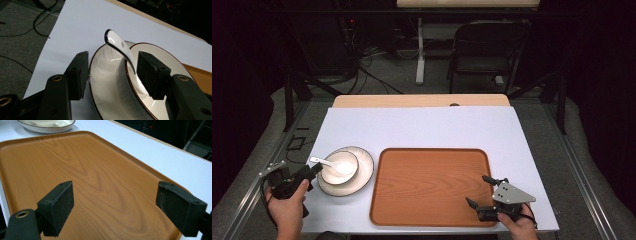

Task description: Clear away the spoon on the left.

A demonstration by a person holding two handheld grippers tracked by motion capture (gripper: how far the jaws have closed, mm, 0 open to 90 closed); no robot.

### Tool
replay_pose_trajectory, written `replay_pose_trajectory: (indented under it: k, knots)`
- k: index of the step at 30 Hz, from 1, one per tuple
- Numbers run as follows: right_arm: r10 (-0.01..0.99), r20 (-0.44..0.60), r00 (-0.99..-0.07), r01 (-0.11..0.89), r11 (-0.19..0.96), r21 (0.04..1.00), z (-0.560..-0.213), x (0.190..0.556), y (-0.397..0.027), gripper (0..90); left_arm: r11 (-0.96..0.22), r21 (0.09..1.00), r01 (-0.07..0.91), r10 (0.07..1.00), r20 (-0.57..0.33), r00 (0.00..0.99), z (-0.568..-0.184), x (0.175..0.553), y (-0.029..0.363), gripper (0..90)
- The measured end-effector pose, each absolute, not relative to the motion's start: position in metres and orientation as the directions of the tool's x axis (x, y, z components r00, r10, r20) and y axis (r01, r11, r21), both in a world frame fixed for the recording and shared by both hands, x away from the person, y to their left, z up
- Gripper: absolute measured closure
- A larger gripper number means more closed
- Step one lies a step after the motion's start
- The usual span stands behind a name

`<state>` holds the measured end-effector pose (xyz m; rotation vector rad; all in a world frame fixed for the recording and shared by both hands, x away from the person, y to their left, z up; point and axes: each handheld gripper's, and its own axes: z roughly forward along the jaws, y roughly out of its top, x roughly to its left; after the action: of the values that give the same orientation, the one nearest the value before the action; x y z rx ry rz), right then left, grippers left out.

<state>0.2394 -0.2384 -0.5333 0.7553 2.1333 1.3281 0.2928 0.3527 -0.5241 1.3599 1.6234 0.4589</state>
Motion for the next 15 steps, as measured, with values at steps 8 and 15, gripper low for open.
replay_pose_trajectory:
  k: [8, 15]
  knots:
    - [0.687, -0.130, -0.715, 0.187, 0.366, 0.911, -0.533, 0.240, -0.239, 14.4, 0.332, 0.769, 0.547, 0.901, -0.430, 0.058, -0.528, 0.309, 0.348, 45.8]
    - [0.687, -0.127, -0.716, 0.190, 0.366, 0.911, -0.533, 0.240, -0.239, 14.4, 0.328, 0.788, 0.521, 0.901, -0.427, 0.078, -0.530, 0.314, 0.345, 60.0]
